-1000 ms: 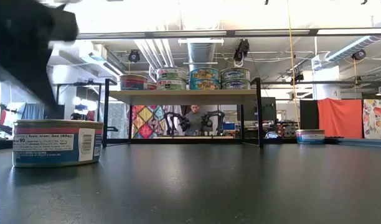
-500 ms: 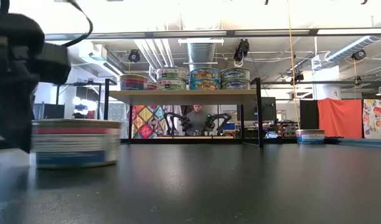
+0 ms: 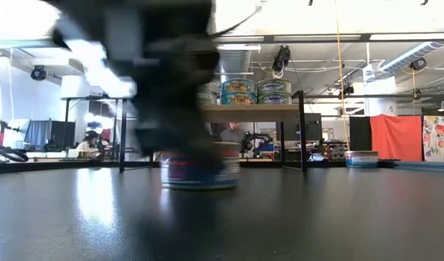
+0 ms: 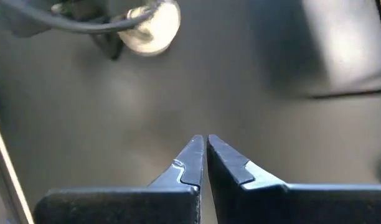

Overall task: Stack canned seafood by type on shelf
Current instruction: Stack the left blue pink tuna can on the top of the top blue pink tuna can on the shelf

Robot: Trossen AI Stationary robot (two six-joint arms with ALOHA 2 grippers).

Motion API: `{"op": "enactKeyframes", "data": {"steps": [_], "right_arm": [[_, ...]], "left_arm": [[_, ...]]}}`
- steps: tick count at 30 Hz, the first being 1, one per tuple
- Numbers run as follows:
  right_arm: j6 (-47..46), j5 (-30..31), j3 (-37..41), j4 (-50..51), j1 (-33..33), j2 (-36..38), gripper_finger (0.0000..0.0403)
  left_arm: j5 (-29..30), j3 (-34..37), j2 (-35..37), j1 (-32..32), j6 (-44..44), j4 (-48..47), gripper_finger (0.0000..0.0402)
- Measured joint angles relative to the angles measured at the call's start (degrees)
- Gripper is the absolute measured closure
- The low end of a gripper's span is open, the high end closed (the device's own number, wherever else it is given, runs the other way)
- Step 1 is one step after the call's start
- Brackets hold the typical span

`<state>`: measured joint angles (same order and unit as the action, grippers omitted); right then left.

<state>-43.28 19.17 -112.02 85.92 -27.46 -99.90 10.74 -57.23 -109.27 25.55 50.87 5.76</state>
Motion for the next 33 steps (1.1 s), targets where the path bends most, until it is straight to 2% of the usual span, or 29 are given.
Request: {"op": "enactKeyframes", "data": {"steps": [3,7,11,15,19,22,26,33], "right_arm": [[-3.9,0.1,1.6,4.1,-3.0,0.0,0.0390],[-9.0,0.2,5.4,4.1,-6.8,1.5,0.0390],[-14.1,0.3,10.6,4.0,-9.4,4.4,0.0390],[-18.7,2.8,16.9,4.0,-10.8,8.1,0.0390],[-21.5,5.2,23.2,2.4,-11.2,12.0,0.0390],[-19.9,6.4,26.9,-2.5,-11.2,14.4,0.0390],[-18.9,6.9,28.2,-9.7,-10.9,15.4,0.0390],[-24.7,10.4,27.9,-16.9,-10.6,13.1,0.0390]], "left_arm": [[-0.5,-8.3,-4.4,-4.8,-7.5,-1.1,0.0402],[-0.5,-19.8,-8.0,-9.3,-14.9,-7.1,0.0402],[0.2,-30.1,-9.2,-10.5,-21.9,-16.6,0.0402],[5.3,-35.7,-9.0,-10.5,-25.3,-28.5,0.0402],[11.1,-35.3,-7.1,-11.0,-23.9,-39.1,0.0402],[12.9,-32.9,-6.3,-11.8,-19.8,-45.5,0.0402],[14.1,-28.3,-5.1,-13.0,-15.1,-46.4,0.0402],[16.1,-21.2,2.0,-15.5,-13.3,-45.8,0.0402]]}}
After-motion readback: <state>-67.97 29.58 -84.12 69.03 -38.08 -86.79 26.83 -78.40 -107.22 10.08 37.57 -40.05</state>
